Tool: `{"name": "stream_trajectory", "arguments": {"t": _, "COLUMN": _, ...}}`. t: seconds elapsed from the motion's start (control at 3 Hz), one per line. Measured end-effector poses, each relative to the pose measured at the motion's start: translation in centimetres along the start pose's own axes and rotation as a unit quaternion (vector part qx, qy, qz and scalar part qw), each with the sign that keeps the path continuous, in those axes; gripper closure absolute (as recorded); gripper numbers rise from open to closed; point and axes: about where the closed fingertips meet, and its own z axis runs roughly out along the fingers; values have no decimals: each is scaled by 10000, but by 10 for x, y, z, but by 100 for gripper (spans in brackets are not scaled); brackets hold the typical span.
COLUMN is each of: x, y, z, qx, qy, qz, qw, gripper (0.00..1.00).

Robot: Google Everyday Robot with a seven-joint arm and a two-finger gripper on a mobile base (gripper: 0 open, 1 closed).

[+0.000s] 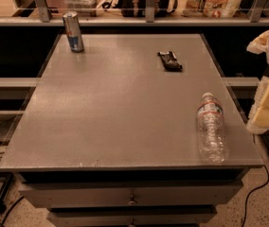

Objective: Move rxbar chocolate near redbull can

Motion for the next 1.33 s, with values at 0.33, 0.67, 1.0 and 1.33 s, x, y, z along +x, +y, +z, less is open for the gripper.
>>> {"name": "stream_trajectory", "arguments": {"t": 0.33, "x": 0, "y": 0, "z": 0, "qx": 1, "qy": -1, "qz": 1, "qw": 10000, "gripper": 0}}
{"name": "stream_trajectory", "arguments": {"t": 0.67, "x": 4, "y": -20, "z": 5, "qx": 86, "qy": -452, "qz": 373, "qw": 9982, "gripper": 0}}
{"name": "stream_trajectory", "arguments": {"t": 1.0, "x": -2, "y": -47, "z": 8, "qx": 331, "qy": -1061, "qz": 687, "qw": 9914, "gripper": 0}}
{"name": "stream_trajectory", "arguments": {"t": 1.33, "x": -20, "y": -77, "z": 12, "qx": 713, "qy": -1496, "qz": 646, "qw": 9840, "gripper": 0}}
